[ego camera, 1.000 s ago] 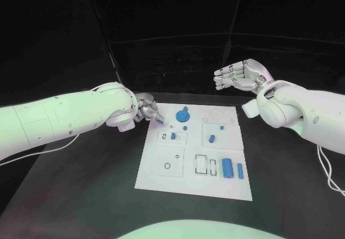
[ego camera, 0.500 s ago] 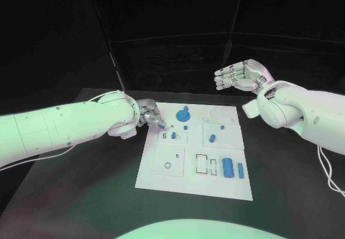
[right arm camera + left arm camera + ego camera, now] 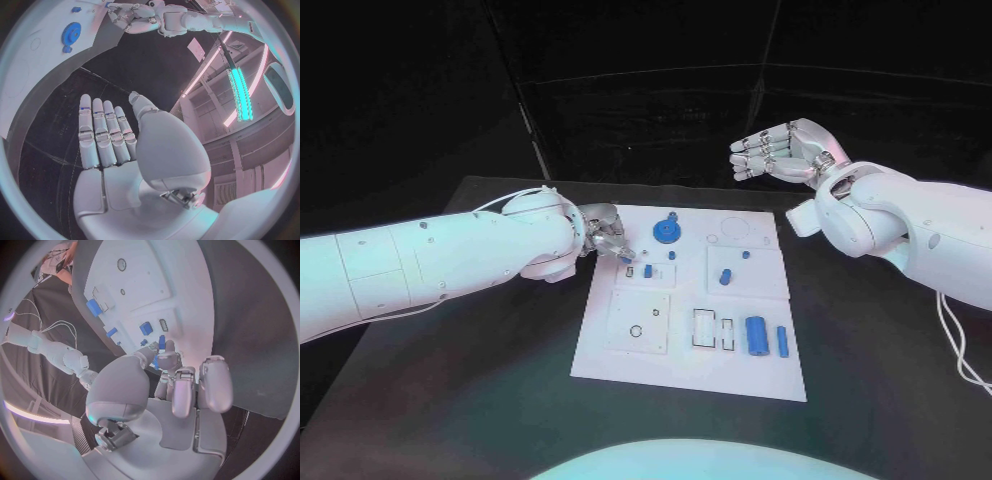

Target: Assemble the parts on the task board

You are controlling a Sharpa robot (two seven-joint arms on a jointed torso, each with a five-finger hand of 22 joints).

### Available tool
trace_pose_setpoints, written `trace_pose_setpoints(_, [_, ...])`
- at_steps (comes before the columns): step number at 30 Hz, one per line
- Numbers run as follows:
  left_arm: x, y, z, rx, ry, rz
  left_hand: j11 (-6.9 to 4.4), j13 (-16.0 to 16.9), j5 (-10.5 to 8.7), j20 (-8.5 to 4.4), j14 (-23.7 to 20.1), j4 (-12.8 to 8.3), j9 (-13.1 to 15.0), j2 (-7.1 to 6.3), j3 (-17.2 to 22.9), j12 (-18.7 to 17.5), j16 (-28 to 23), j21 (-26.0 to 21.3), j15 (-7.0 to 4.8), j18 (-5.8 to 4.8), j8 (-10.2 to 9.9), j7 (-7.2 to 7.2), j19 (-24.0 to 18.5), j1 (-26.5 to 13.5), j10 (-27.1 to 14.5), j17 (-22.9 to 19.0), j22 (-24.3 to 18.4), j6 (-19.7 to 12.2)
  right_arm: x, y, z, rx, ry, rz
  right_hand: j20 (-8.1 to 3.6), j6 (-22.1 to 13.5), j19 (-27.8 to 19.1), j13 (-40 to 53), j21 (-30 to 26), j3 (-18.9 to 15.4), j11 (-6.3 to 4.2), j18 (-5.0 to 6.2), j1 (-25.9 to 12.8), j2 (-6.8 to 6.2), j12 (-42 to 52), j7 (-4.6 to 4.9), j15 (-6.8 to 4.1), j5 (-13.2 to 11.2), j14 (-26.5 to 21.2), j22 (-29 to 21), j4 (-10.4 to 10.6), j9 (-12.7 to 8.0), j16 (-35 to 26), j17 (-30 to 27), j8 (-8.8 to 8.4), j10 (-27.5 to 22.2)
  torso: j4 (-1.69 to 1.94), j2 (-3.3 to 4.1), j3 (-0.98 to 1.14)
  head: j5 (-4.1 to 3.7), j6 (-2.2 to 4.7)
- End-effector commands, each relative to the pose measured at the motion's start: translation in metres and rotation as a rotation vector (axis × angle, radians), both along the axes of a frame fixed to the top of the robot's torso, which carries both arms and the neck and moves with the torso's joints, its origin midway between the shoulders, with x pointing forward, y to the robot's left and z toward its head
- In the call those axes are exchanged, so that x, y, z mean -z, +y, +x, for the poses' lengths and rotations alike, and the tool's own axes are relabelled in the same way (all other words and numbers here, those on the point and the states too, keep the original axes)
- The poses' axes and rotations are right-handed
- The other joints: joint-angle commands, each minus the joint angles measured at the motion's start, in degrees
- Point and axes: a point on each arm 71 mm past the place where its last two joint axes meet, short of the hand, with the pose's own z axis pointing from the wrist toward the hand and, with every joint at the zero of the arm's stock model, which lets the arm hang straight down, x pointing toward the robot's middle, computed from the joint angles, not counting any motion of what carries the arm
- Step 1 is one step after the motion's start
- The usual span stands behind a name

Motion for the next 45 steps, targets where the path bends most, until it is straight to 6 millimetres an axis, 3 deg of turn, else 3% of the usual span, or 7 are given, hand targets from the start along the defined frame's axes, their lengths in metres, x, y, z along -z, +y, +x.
trace_pose_setpoints(1, [0.001,-0.002,-0.001,0.021,0.008,0.031,0.03,-0.1,0.27,-0.03,6.0,-5.5,0.1,-0.02,5.8,0.2,0.2,0.3,0.01,-0.07,0.3,-0.13,0.4,0.7,0.4,15.1,0.1,0.1,-0.001,0.001,0.0,-0.011,-0.004,0.007,0.46,-0.3,0.0,0.0,-0.4,0.0,-0.1,0.21,0.3,0.09,0.4,0.02,0.09,0.2,0.4,0.1,-0.4,0.0,0.3,-0.1,-0.21,-0.5,0.0,0.03,-0.01,-0.01,-0.04])
trace_pose_setpoints(45, [0.013,-0.007,-0.005,0.036,0.069,0.071,0.03,-0.1,0.27,-0.05,6.0,-5.5,0.1,-0.16,6.1,0.1,0.2,0.2,0.0,-0.01,0.3,-0.12,0.3,0.6,0.4,15.1,-0.2,0.1,-0.001,0.002,0.0,-0.013,-0.003,0.007,0.45,-0.3,0.0,0.0,-0.4,0.0,-0.1,0.21,0.4,0.15,0.4,0.03,0.09,0.2,0.5,0.1,-0.5,0.0,0.3,-0.2,-0.19,-0.5,-0.01,-0.02,0.02,0.15,-0.31])
